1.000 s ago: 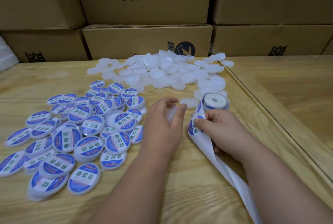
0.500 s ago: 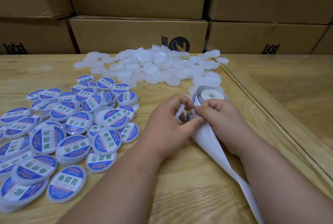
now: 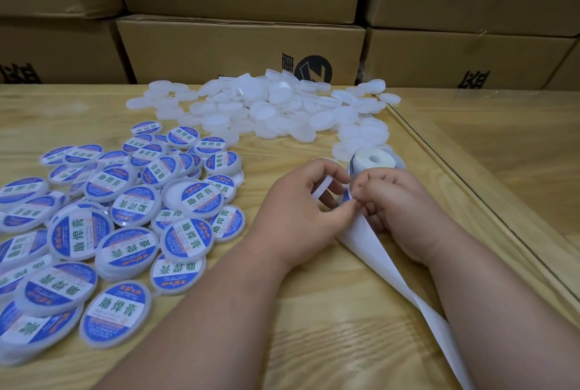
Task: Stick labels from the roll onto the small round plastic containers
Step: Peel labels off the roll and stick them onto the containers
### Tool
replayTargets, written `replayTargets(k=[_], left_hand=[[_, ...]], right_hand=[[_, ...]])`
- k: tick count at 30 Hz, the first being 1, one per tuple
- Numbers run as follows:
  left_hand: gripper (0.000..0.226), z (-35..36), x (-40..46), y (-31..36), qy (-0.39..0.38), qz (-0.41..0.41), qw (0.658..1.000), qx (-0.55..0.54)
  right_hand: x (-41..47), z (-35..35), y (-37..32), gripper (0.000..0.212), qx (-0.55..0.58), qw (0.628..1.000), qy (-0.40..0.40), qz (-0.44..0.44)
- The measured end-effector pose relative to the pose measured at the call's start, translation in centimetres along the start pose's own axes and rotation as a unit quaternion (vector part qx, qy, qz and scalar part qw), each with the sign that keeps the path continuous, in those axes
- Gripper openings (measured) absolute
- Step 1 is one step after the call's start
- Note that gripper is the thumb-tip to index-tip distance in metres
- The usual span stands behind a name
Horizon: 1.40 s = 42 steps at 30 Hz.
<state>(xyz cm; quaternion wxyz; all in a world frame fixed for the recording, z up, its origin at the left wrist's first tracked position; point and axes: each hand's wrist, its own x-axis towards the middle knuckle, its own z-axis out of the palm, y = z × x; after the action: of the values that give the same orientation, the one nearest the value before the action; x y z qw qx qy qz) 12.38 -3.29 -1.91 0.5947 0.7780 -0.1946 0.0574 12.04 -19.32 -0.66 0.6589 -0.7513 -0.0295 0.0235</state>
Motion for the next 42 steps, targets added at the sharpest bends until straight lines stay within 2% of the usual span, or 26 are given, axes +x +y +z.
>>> replayTargets(k=[13, 18, 22, 26, 29, 35, 42], left_hand=[[0.023, -0.3, -0.1, 0.0, -0.014, -0.015, 1.000, -0.012], [0.028, -0.2, 0.0, 0.0, 0.021, -0.026, 0.999, 0.015], [0.025, -0.4, 0.3, -0.2, 0.107, -0.016, 0.994, 0.006], [0.023, -0.8, 0.6, -0.2, 0.215, -0.031, 0.975, -0.055], [0.022, -1.1, 0.8, -0.3, 0.258, -0.054, 0.959, -0.101], [0.024, -1.2, 0.8, -0.4, 0.233, -0.077, 0.961, -0.125], [0.023, -1.3, 0.6, -0.1, 0.196, -0.076, 0.968, -0.139]], right_hand=[[0.0, 0.0, 0.1, 0.016, -0.003, 1.000, -0.019, -0.010], [0.0, 0.4, 0.2, 0.009, 0.013, 0.996, 0.043, -0.083], [0.1, 1.1, 0.2, 0.005, -0.003, 0.981, 0.103, -0.162], [0.3, 1.4, 0.3, 0.012, -0.016, 0.974, 0.113, -0.197], [0.5, 1.5, 0.5, 0.014, -0.041, 0.972, 0.107, -0.203], [0.4, 1.6, 0.3, 0.038, -0.123, 0.962, 0.090, -0.225], [0.1, 2.0, -0.2, 0.036, -0.141, 0.953, 0.098, -0.248]])
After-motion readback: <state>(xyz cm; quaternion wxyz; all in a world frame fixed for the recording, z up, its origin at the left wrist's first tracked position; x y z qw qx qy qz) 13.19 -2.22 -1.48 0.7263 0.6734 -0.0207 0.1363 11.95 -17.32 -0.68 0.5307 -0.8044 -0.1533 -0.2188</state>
